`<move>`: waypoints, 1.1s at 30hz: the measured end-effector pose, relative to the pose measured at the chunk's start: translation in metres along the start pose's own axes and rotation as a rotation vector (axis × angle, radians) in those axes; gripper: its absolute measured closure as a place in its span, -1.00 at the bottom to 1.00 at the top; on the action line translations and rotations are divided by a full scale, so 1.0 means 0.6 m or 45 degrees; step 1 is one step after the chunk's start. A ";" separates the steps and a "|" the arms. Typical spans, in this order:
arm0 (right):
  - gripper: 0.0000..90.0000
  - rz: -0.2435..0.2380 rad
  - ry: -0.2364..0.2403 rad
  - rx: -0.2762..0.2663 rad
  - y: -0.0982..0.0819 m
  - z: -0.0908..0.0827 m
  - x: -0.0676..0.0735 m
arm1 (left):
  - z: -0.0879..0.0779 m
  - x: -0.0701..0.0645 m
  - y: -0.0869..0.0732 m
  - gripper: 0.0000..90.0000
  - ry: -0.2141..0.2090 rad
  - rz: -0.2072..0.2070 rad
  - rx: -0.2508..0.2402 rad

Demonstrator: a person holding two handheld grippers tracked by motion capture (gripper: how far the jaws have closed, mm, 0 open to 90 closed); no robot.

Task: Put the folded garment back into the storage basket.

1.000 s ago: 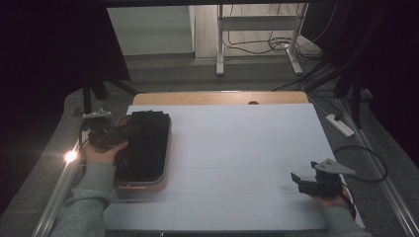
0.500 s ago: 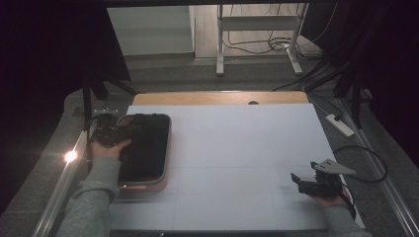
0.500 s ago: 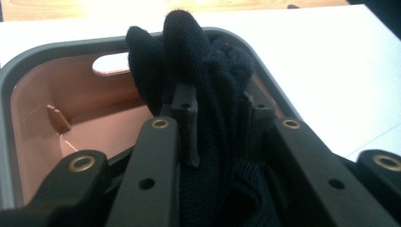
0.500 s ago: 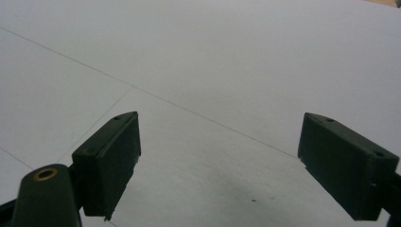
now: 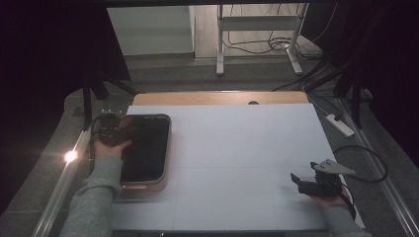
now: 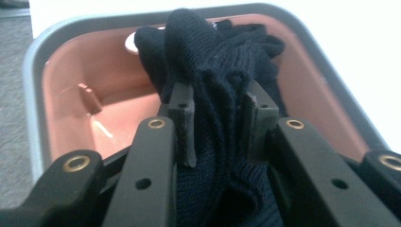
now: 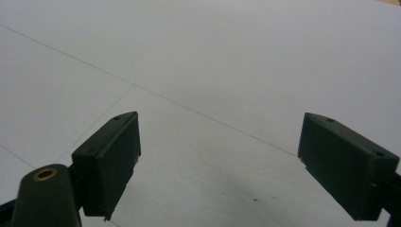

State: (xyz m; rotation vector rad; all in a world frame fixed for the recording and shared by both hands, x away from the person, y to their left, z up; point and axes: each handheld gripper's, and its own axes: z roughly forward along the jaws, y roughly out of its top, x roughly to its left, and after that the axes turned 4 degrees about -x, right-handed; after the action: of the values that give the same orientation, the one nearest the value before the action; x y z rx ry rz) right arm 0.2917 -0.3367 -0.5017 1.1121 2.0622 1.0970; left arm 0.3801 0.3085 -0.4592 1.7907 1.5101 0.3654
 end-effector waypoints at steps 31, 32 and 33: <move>-0.68 0.011 0.016 -0.009 0.000 0.000 0.000 | -0.057 -0.081 -0.036 -0.47 -0.138 0.162 -0.178; -0.68 0.009 0.017 -0.011 0.000 0.000 0.000 | -0.057 -0.088 -0.039 -0.48 -0.136 0.168 -0.174; -0.68 0.006 0.016 -0.010 0.001 0.000 0.001 | -0.058 -0.093 -0.040 -0.48 -0.131 0.175 -0.170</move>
State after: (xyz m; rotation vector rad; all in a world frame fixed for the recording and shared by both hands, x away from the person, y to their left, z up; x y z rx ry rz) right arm 0.2919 -0.3362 -0.5016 1.1096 2.0639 1.1163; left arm 0.3258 0.2694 -0.4389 1.7841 1.2659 0.4247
